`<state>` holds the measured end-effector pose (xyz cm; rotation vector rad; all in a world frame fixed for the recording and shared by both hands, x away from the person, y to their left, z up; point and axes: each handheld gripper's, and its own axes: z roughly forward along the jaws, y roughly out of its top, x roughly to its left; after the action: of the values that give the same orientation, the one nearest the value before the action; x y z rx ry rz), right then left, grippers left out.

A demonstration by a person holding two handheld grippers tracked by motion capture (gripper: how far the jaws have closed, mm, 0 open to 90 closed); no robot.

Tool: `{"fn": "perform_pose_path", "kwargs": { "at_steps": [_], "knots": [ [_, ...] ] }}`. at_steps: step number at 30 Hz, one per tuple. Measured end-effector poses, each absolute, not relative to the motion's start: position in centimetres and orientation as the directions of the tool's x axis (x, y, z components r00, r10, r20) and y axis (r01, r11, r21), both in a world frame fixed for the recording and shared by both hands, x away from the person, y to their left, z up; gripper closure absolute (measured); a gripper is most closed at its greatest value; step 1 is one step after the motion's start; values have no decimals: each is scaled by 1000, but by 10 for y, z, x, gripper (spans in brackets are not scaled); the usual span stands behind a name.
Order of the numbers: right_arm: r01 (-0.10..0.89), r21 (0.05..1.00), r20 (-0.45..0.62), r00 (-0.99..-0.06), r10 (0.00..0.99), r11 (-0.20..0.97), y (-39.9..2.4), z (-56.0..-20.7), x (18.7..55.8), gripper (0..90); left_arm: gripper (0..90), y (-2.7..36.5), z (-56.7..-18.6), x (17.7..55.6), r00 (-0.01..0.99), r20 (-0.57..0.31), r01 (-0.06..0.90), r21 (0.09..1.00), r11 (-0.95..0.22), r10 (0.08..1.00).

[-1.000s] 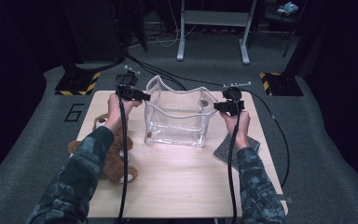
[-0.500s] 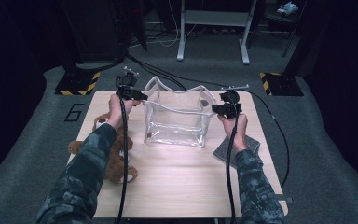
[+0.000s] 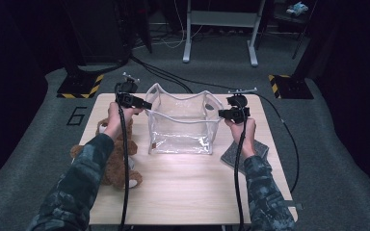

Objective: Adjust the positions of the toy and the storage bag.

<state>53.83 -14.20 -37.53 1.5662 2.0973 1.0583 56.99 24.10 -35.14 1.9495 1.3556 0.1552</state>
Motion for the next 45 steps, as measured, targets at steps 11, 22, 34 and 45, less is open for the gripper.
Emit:
{"fn": "perform_pose_path", "kwargs": {
  "at_steps": [11, 22, 34, 45],
  "knots": [
    [605, 791, 172, -365, 915, 92, -168, -366, 505, 193, 141, 271, -330, 536, 408, -238, 654, 750, -100, 881],
    [540, 833, 132, -408, 903, 123, -185, -388, 445, 10, 0, 308, -338, 507, 347, -224, 636, 770, -53, 911],
    [558, 811, 176, -519, 836, 175, -160, -453, 397, 0, 0, 337, -357, 484, 319, -216, 642, 766, -43, 923],
    [574, 786, 142, -529, 836, 230, -140, -498, 379, 0, 0, 356, -385, 468, 290, -200, 688, 724, -59, 936]
  ]
}}
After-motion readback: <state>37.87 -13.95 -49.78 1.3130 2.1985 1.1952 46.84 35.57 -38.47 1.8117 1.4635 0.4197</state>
